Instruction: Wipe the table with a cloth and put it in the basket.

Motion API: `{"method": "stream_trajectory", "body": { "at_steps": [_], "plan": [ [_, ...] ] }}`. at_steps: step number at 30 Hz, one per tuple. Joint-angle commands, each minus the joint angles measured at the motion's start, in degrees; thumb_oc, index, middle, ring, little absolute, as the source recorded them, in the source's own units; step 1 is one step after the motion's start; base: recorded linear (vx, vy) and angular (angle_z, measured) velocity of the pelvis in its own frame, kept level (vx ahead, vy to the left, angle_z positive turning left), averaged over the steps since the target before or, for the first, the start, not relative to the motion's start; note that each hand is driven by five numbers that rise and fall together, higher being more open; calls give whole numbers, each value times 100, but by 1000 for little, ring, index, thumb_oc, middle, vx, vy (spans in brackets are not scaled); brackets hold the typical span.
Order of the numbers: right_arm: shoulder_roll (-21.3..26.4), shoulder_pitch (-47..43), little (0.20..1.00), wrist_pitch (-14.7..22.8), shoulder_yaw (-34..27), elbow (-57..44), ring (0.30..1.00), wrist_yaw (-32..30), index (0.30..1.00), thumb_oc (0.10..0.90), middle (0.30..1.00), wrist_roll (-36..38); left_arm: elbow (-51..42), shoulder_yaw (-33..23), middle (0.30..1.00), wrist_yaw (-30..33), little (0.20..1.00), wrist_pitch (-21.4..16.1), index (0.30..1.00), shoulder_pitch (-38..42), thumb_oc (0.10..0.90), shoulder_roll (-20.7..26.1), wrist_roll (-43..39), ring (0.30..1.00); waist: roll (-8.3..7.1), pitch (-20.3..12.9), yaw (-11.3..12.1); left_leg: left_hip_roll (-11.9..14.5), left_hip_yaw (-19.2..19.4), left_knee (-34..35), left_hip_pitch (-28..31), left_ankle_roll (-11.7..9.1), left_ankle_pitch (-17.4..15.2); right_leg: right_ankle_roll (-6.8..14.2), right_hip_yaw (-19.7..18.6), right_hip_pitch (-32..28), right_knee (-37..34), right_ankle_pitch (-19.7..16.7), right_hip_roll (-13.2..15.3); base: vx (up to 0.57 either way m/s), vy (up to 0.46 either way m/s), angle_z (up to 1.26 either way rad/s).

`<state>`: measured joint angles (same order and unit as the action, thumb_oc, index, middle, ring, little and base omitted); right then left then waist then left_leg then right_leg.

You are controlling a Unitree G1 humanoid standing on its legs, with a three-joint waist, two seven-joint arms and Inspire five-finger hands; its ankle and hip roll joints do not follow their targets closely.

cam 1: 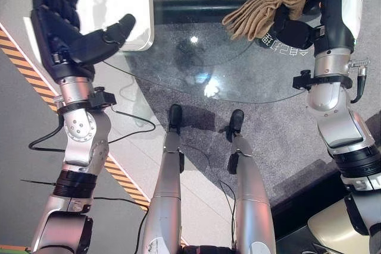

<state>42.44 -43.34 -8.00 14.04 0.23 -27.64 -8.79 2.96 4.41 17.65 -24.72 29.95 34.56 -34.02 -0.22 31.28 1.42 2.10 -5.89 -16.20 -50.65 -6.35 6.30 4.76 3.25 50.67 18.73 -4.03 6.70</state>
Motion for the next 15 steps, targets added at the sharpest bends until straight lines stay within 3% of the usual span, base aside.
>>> {"method": "stream_trajectory", "body": {
  "at_steps": [1, 15],
  "plan": [
    [228, -593, 200, 803, -635, -1318, 300, -164, 300, 100, 300, 61, -774, -163, 900, -284, 900, -328, 900, 512, 800, 151, 278, 900, 18, -149, -9, -349, 511, 263, 381, 551, -156, -16, 155, -351, 88, 321, -477, -1, 17, -7],
    [175, -1055, 200, 1075, -466, -1723, 300, 83, 300, 100, 300, 587, -879, 502, 900, -963, 900, 138, 900, 1085, 800, 82, 146, 900, -18, -149, -123, -298, 596, 349, 532, 529, -148, 8, 87, -471, -7, 292, -456, 0, 2, -1]
  ]
}}
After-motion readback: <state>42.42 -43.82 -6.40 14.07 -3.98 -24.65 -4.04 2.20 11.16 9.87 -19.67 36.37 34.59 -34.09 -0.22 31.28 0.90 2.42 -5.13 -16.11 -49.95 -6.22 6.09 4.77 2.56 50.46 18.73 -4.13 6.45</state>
